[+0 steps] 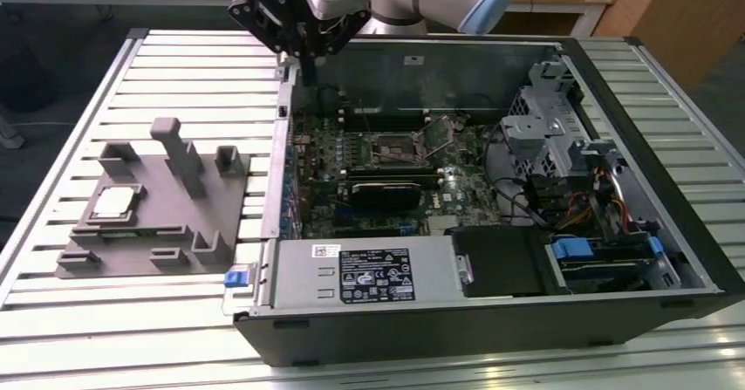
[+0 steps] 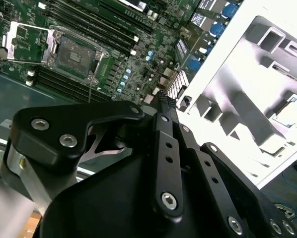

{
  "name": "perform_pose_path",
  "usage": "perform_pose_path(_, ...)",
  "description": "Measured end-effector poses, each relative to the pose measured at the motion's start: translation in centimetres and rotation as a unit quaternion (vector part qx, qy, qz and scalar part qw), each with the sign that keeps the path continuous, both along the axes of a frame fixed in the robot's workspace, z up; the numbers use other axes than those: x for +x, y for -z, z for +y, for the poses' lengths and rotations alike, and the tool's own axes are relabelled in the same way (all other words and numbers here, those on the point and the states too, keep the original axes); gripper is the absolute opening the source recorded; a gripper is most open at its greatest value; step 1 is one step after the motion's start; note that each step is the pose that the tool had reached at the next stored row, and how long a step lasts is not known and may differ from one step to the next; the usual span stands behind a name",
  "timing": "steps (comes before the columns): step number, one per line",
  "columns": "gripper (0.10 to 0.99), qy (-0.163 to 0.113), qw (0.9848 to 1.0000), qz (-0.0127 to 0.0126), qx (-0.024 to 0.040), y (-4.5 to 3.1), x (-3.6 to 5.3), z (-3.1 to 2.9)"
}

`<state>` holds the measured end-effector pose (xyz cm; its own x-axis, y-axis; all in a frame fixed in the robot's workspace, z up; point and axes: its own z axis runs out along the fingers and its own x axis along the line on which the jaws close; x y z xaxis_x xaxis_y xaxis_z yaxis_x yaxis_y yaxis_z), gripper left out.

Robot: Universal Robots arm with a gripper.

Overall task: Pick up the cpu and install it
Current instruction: 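Reach for the cpu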

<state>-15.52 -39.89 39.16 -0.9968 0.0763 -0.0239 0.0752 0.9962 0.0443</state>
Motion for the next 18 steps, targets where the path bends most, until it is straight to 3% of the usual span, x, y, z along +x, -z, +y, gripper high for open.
perform_pose_path(18,0.106,0.0,1.0,0.0,0.0,0.09,-1.77,0.0)
